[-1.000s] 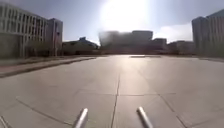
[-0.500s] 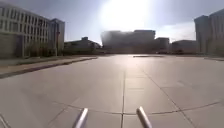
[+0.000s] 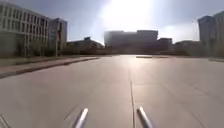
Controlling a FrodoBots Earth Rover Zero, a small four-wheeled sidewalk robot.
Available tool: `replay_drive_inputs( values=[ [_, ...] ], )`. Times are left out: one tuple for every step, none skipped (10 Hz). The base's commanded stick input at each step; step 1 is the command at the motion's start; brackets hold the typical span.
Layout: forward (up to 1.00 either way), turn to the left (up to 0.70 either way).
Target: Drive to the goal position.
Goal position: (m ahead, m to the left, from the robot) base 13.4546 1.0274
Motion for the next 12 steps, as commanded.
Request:
replay_drive_inputs(
  values=[
    [1.00, -0.41],
    [1.00, -0.41],
    [1.00, -0.41],
    [1.00, -0.35],
    [1.00, -0.17],
    [1.00, -0.02],
    [1.00, -0.02],
    [1.00, -0.02],
    [1.00, -0.02],
    [1.00, -0.02],
    [1.00, -0.02],
    [1.00, -0.02]
  ],
)
